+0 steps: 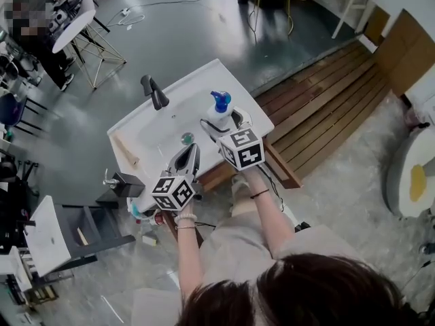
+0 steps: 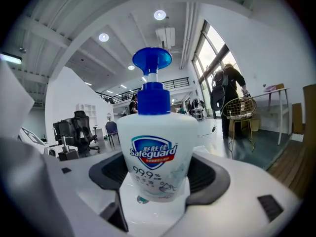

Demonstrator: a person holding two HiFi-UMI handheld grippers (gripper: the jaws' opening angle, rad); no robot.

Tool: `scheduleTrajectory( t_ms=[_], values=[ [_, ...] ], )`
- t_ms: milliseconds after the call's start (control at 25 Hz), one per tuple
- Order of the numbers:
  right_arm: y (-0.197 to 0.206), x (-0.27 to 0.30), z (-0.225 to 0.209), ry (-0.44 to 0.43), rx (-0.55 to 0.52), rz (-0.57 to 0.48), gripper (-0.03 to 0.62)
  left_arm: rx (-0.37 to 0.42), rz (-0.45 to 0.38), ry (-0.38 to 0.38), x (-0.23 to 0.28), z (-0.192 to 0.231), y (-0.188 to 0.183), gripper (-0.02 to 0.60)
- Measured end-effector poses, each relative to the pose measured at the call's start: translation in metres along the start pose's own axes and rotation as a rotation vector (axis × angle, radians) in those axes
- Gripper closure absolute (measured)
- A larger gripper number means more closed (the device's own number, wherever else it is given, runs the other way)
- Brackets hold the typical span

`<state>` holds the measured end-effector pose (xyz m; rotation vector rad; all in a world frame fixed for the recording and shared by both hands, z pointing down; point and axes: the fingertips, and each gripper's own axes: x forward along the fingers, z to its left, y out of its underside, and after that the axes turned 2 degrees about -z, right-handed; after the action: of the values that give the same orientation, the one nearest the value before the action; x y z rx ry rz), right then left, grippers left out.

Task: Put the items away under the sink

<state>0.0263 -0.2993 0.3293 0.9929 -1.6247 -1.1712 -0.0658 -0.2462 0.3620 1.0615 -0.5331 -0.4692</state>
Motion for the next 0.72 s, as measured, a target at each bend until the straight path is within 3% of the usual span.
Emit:
scheduleTrajectory(
  t_ms=[720],
  values=[
    [0.011,-0.065,0.005,-0.043,0.004,-0.008,0.238,0.033,0.016,-0.028,-0.015,-0.046,0.018,0.578]
  ],
)
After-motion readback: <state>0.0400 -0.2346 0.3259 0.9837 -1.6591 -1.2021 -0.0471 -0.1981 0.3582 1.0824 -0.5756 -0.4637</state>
